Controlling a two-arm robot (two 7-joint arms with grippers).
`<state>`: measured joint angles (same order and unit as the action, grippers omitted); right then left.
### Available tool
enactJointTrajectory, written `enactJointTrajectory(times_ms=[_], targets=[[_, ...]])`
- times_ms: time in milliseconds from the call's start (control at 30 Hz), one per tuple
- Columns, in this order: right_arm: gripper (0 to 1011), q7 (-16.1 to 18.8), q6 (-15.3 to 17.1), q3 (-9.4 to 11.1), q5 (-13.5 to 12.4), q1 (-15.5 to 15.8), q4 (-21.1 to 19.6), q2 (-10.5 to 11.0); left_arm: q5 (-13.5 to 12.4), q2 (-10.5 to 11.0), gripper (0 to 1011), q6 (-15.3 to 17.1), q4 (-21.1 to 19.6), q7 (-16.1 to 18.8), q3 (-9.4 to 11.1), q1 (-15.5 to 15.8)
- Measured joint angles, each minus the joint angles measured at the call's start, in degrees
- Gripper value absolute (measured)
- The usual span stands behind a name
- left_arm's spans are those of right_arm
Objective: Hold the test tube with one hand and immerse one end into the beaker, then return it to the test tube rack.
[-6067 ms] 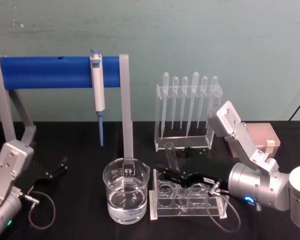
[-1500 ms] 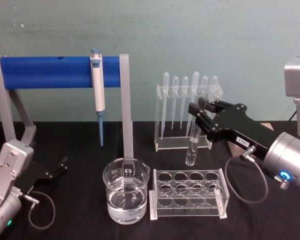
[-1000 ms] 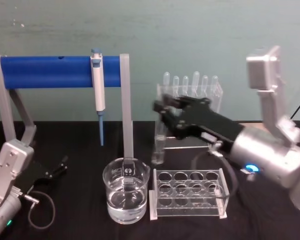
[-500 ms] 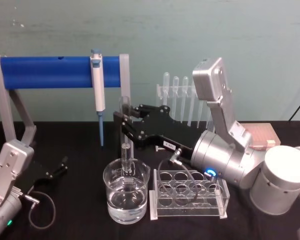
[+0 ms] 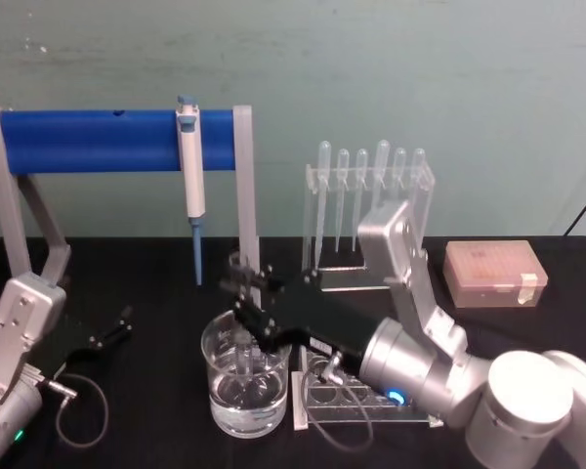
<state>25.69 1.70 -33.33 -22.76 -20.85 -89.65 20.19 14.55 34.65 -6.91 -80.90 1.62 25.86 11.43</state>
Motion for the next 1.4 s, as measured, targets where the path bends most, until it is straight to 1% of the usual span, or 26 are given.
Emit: enactJointTrajectory(times_ms=[33,100,167,333,633,900,1400], targets=[[224,0.42,-1.05,-0.12,0.48,0.35,0.84,-0.13,0.00,0.00,1000,0.00,0.00,0.00,0.00,0.00],[224,0.57,-1.55,-0.16,0.74,0.49,1.20,-0.20,0.00,0.00,1000,0.00,0.00,0.00,0.00,0.00],[224,1.16,-3.39,-0.21,1.49,1.14,2.55,-0.51,0.00,0.00,1000,0.00,0.00,0.00,0.00,0.00],[224,1.54,-4.82,0.10,2.20,1.99,3.69,-0.98,0.00,0.00,1000,0.00,0.00,0.00,0.00,0.00],[224,1.91,-5.43,1.27,3.03,3.04,3.97,-1.64,0.00,0.00,1000,0.00,0.00,0.00,0.00,0.00],[224,2.35,-5.53,2.26,3.02,3.48,3.95,-2.04,0.00,0.00,1000,0.00,0.00,0.00,0.00,0.00],[224,2.30,-5.39,2.06,2.97,3.36,3.86,-1.95,0.00,0.00,1000,0.00,0.00,0.00,0.00,0.00]])
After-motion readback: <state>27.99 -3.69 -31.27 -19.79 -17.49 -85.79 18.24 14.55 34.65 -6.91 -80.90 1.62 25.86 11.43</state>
